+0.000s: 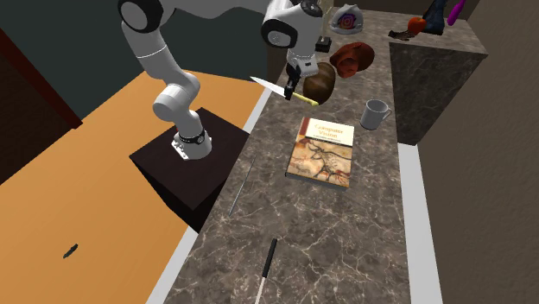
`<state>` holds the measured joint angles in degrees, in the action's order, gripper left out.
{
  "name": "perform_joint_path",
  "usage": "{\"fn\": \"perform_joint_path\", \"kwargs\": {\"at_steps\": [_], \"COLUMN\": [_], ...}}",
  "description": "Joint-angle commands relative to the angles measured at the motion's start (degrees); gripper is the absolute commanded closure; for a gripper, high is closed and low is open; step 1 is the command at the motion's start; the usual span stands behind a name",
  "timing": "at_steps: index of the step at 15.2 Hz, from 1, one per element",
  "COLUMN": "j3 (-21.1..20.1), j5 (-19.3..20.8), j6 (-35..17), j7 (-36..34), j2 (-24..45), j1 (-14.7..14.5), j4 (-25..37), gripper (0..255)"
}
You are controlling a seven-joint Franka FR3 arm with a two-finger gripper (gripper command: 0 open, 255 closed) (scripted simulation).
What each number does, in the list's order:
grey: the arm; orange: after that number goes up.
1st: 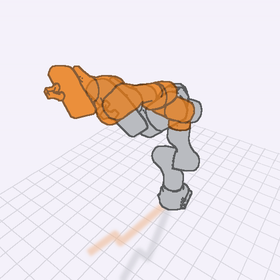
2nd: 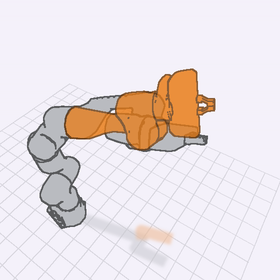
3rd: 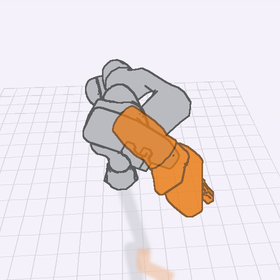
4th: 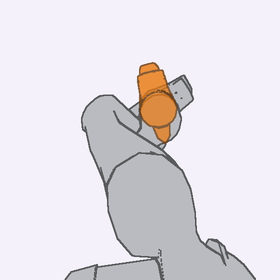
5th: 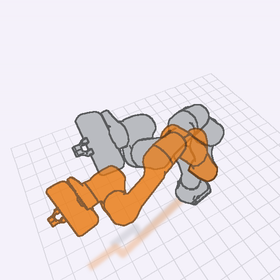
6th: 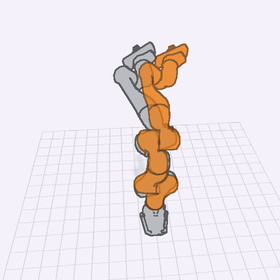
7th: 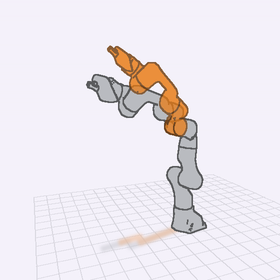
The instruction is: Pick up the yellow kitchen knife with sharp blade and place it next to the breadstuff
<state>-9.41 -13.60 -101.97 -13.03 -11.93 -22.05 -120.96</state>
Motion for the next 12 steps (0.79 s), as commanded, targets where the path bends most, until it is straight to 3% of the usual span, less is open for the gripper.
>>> {"fn": "perform_joint_path", "kwargs": {"at_steps": [1,12], "j3": [-0.12,-0.57], "j5": [-0.11,-0.54], "j6": [-1.49,-9.91], "j7": [0.17,1.51], "j2": [0.11,2.45], "j1": [-0.07,-0.28], "j4": [-1.35,-7.53], "gripper": [255,255]}}
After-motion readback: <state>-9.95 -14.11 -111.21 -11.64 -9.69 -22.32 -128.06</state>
